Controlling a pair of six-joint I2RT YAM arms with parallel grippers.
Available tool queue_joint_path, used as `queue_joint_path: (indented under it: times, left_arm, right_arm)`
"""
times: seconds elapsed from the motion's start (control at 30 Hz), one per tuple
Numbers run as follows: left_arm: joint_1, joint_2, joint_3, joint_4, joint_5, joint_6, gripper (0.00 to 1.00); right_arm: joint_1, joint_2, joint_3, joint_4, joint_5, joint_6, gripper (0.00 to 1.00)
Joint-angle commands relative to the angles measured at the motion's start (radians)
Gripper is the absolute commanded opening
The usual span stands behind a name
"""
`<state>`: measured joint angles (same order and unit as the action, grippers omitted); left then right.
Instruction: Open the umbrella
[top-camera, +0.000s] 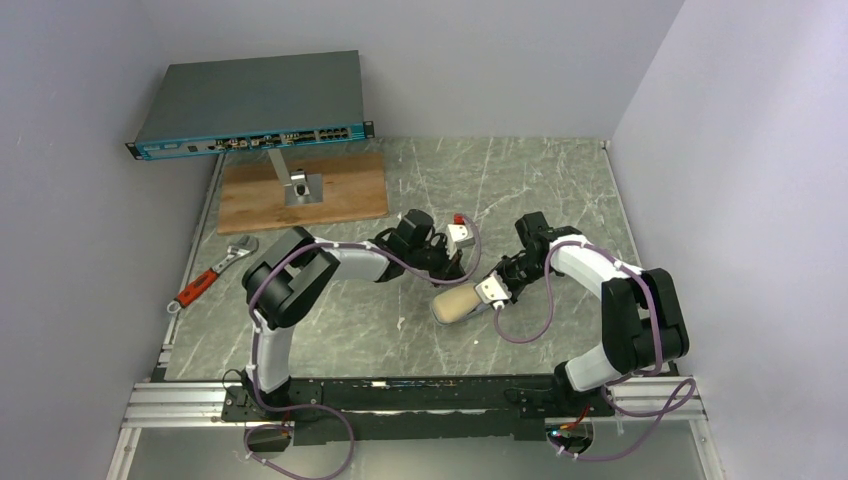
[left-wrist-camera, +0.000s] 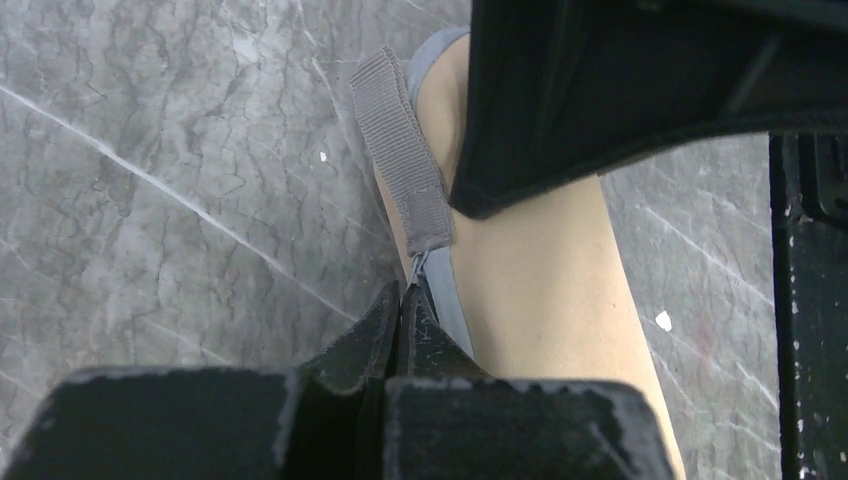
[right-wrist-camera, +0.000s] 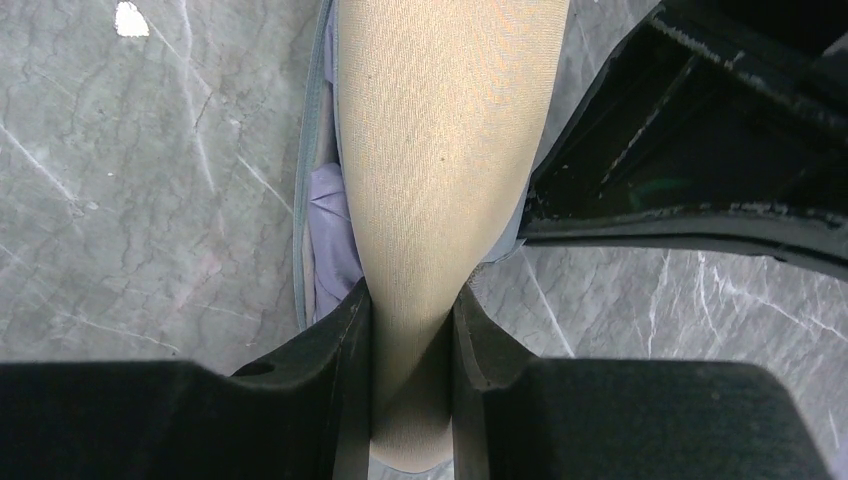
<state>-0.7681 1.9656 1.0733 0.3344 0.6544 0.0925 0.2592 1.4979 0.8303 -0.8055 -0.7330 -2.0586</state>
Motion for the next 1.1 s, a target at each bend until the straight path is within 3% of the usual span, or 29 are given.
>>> queue_joint_path:
  times: [0.0, 0.13, 0.17, 0.23, 0.27, 0.37, 0.4, 0.47, 0.57, 0.6, 0.67, 0.73, 0.9, 1.07]
  left_arm:
    - [0.01, 0.036, 0.093, 0.092, -0.147, -0.071, 0.0]
    - [0.021, 0.028, 0.116, 0.051, -0.174, -0.085, 0.0]
    - [0.03, 0.019, 0.129, 0.027, -0.174, -0.085, 0.05]
    - [0.057, -0.012, 0.147, -0.006, -0.171, -0.125, 0.39]
    - [0.074, -0.034, 0.143, -0.019, -0.183, -0.136, 0.51]
    - [0.119, -0.137, 0.111, -0.054, -0.192, -0.153, 0.72]
    - [0.133, -0.169, 0.1, -0.073, -0.185, -0.15, 0.87]
    - [0.142, -0.235, 0.082, -0.133, -0.178, -0.142, 0.99]
    - [0.147, -0.351, 0.031, -0.182, -0.193, -0.117, 1.0]
    - [0.147, -0.395, 0.008, -0.192, -0.205, -0.107, 1.0]
    - [0.147, -0.481, -0.028, -0.219, -0.235, -0.024, 1.0]
    - [0.149, -0.559, -0.054, -0.284, -0.279, 0.039, 1.0]
    - [0.149, -0.754, -0.174, -0.332, -0.302, 0.246, 1.0]
    - [0.148, -0.857, -0.231, -0.462, -0.183, 0.472, 1.0]
  right_arm:
    - [0.027, 0.032, -0.038, -0.171, -0.1, -0.534, 0.0]
    - [0.026, 0.028, -0.048, -0.14, -0.097, -0.477, 0.0]
    - [0.024, 0.027, -0.049, -0.121, -0.095, -0.439, 0.0]
    - [0.017, 0.028, -0.041, -0.092, -0.09, -0.341, 0.0]
    - [0.007, 0.029, -0.034, -0.088, -0.081, -0.297, 0.0]
    - [-0.009, 0.001, -0.043, -0.083, -0.051, -0.191, 0.0]
    - [-0.011, -0.017, -0.057, -0.066, -0.045, -0.152, 0.0]
    - [-0.013, -0.051, -0.076, -0.03, -0.042, -0.041, 0.0]
    - [-0.014, -0.055, -0.044, -0.01, -0.042, 0.204, 0.0]
    - [-0.014, -0.047, -0.025, -0.011, -0.039, 0.292, 0.05]
    - [-0.016, -0.034, 0.019, -0.023, -0.047, 0.457, 0.2]
    - [-0.021, -0.032, 0.071, -0.056, -0.077, 0.58, 0.42]
    - [-0.022, -0.037, 0.172, -0.087, -0.175, 0.875, 0.84]
    - [-0.022, -0.06, 0.174, 0.035, -0.135, 1.044, 0.83]
